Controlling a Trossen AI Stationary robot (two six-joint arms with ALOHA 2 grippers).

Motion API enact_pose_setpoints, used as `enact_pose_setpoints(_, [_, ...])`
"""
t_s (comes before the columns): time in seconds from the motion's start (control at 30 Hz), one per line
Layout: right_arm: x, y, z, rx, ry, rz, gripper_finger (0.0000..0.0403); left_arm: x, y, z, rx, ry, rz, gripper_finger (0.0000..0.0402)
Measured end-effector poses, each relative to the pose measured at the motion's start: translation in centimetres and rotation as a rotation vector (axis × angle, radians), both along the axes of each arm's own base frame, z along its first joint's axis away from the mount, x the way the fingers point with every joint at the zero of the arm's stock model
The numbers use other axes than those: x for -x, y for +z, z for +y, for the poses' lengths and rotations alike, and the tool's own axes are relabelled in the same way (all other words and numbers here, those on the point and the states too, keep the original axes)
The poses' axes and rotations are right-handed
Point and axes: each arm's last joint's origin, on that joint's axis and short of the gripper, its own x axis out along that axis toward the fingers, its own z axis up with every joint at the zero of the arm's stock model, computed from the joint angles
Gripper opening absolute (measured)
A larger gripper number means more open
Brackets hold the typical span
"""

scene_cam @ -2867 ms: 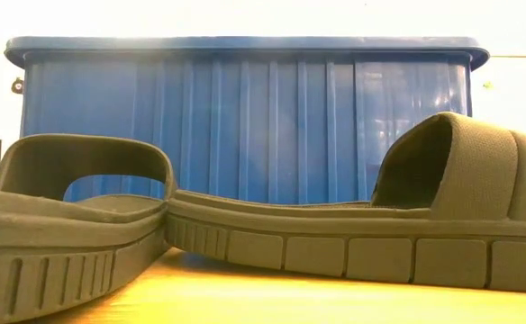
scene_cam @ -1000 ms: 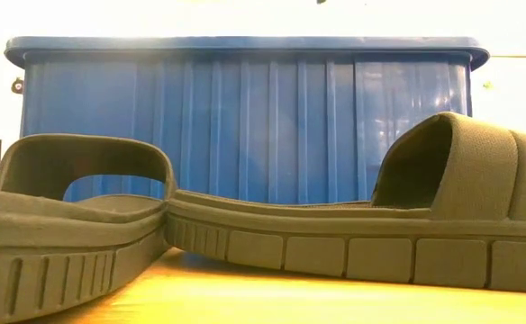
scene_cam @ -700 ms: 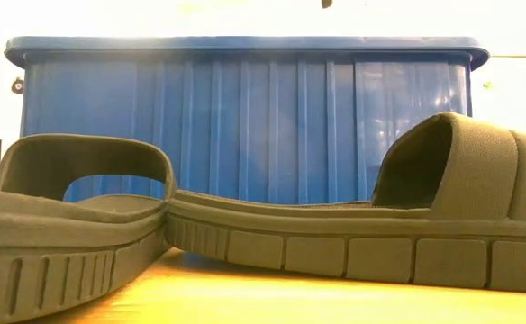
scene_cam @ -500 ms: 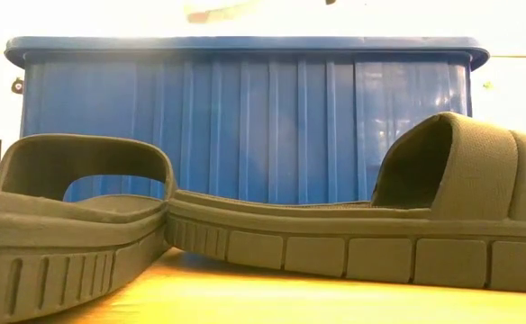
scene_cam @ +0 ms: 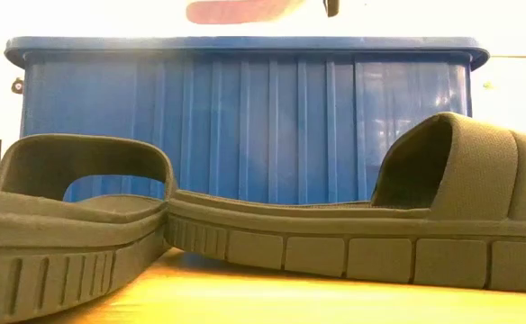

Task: Pick and place slides into bin
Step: Put the pink slide into the blue container

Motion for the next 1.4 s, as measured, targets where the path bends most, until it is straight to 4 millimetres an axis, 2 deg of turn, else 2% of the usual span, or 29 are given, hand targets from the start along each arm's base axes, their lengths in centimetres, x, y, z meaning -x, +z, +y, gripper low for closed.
enact_pose_setpoints(0.2, [0.2,0.0,-0.3,-0.038,0.054,-0.002,0.0008,-1.8,-1.0,0.2,-0.037,-0.005,0.052,0.0205])
enact_pose_setpoints(0.47, [0.3,-0.4,-0.5,-0.082,0.101,0.027,0.0008,-4.0,-1.5,0.2,-0.222,-0.019,0.115,0.0205])
enact_pose_setpoints(0.9, [0.4,-0.7,-0.5,-0.112,0.158,0.058,0.0008,-5.9,-2.0,0.0,-0.360,-0.025,0.161,0.0198])
enact_pose_setpoints(1.07, [0.4,-0.8,-0.3,-0.122,0.202,0.061,0.0008,-6.5,-2.5,0.1,-0.359,-0.012,0.178,0.0154])
enact_pose_setpoints(1.3, [0.5,-0.7,-0.2,-0.128,0.250,0.057,0.0008,-6.7,-2.3,0.2,-0.356,-0.003,0.168,0.0030])
enact_pose_setpoints(1.4, [0.5,-0.7,-0.2,-0.131,0.260,0.058,0.0008,-6.7,-2.2,0.2,-0.310,0.014,0.137,0.0008])
